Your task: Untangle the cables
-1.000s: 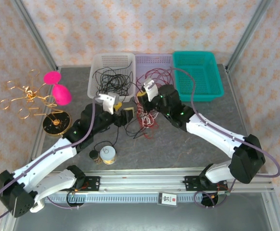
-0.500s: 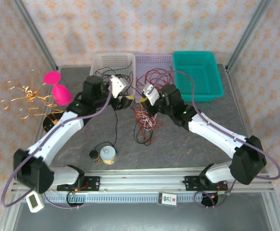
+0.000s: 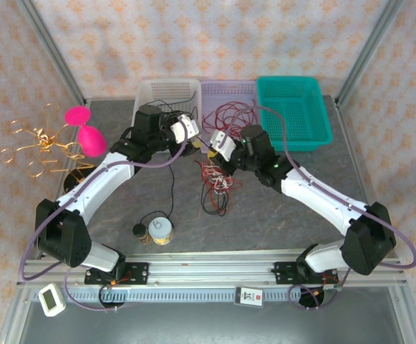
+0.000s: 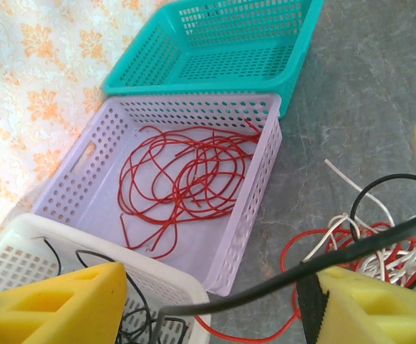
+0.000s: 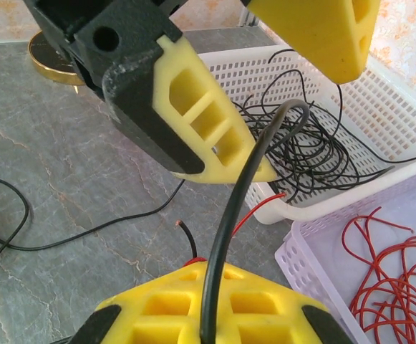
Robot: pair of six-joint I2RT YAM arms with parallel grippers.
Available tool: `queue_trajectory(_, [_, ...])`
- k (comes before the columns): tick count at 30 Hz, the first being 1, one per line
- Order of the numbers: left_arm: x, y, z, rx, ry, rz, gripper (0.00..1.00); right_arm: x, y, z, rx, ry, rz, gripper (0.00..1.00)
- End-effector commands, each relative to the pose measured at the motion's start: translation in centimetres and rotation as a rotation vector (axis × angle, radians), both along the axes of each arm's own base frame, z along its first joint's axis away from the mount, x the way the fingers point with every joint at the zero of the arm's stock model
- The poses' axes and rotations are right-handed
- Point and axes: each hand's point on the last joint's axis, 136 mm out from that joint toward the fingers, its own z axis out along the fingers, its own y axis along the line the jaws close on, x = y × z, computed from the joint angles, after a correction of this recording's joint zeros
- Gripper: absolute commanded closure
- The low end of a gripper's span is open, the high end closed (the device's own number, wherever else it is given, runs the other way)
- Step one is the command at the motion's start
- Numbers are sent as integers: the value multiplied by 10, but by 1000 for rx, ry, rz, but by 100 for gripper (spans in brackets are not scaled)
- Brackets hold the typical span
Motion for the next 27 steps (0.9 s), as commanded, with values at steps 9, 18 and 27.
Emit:
queue_trajectory(9, [16, -17, 3, 41, -148, -112, 28, -4, 2, 18, 11, -21, 37, 100])
queue_trajectory(18, [24, -28, 3, 19, -200, -110, 80, -1, -1, 29, 22, -54, 7, 100])
queue_trajectory(27, [-1, -11, 71, -164, -347, -10, 100, 34, -27, 26, 263, -56, -321, 64])
